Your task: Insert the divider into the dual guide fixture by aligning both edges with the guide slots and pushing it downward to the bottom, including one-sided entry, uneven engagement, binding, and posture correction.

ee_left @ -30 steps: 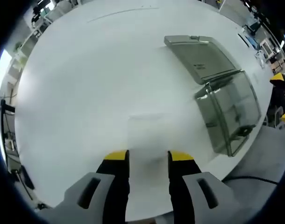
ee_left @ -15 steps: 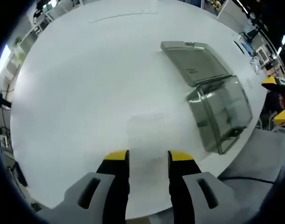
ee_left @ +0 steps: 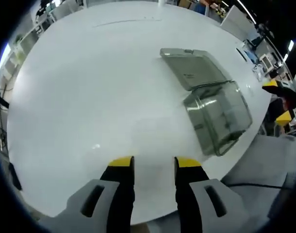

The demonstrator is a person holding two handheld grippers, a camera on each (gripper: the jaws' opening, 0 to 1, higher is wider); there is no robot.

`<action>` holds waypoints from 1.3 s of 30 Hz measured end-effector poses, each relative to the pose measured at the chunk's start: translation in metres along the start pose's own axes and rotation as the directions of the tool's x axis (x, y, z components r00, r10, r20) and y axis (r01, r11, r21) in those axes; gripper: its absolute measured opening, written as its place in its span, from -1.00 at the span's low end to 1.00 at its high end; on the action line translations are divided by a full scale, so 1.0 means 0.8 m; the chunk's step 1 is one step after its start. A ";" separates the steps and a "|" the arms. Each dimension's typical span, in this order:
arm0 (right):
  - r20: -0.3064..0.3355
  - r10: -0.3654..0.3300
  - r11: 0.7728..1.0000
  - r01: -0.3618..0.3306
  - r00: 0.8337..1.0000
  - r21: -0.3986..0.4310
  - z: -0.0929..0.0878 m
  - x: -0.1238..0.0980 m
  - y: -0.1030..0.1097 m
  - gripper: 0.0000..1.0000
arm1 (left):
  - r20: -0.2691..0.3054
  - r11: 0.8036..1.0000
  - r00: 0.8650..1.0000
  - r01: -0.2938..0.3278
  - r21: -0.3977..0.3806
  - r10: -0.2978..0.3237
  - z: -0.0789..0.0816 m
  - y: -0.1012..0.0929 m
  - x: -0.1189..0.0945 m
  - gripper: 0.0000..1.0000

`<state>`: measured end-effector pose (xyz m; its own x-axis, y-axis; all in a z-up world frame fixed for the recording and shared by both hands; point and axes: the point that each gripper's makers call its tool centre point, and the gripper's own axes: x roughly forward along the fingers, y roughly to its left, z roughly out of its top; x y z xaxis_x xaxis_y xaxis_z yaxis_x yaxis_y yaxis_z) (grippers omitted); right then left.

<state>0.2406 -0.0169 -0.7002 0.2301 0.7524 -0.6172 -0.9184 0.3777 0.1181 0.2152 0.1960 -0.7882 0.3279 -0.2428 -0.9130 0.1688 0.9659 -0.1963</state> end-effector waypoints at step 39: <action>0.071 0.050 0.996 -0.055 0.996 0.064 0.028 -0.017 -0.002 -0.13 | 0.245 0.979 0.949 0.203 0.008 -0.199 0.041 -0.076 -0.070 -0.42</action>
<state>0.2460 -0.0151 -0.6746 0.2059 0.8068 -0.5538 -0.9072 0.3696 0.2011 0.2169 0.1479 -0.7130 0.5050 -0.4442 -0.7401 0.2394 0.8959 -0.3744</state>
